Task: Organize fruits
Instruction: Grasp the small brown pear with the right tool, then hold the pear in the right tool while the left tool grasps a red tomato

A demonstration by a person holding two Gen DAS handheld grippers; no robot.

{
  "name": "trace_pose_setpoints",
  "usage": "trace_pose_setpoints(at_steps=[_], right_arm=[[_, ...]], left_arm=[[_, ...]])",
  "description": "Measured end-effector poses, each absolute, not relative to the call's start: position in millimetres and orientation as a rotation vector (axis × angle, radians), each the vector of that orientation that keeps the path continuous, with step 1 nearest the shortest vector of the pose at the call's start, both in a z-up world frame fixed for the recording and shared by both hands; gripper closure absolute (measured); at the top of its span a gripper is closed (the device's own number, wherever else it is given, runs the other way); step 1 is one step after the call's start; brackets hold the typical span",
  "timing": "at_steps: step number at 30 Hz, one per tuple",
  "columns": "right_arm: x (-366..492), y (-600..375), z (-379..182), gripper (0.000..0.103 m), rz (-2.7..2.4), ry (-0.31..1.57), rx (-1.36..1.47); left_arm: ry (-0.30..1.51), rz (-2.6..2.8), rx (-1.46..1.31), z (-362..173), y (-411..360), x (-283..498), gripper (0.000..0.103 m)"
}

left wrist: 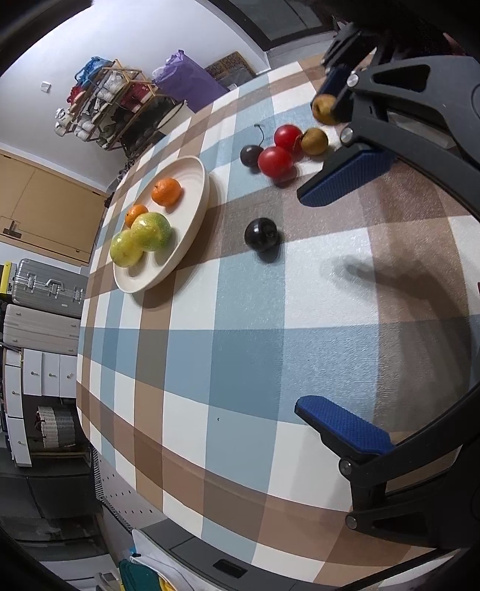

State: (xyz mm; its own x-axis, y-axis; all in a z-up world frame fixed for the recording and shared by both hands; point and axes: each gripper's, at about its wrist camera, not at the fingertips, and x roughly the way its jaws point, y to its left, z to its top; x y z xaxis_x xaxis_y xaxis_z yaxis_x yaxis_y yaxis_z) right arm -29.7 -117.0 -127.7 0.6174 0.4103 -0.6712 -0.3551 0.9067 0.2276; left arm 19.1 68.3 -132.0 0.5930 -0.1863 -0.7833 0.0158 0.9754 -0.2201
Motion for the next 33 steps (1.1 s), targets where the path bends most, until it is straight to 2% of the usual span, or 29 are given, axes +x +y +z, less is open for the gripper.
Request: trace_pose_setpoints(at_steps=[15, 27, 33], right_arm=[[-25, -150, -122, 0.075, 0.399, 0.755, 0.123], [-18, -174, -128, 0.075, 0.365, 0.765, 0.164], [-17, -180, -131, 0.075, 0.364, 0.762, 0.179]], left_arm=[[0.977, -0.172, -0.150, -137, 36, 53, 0.001], [0.996, -0.338, -0.074, -142, -23, 75, 0.002], [1.004, -0.350, -0.043, -147, -37, 85, 0.005]])
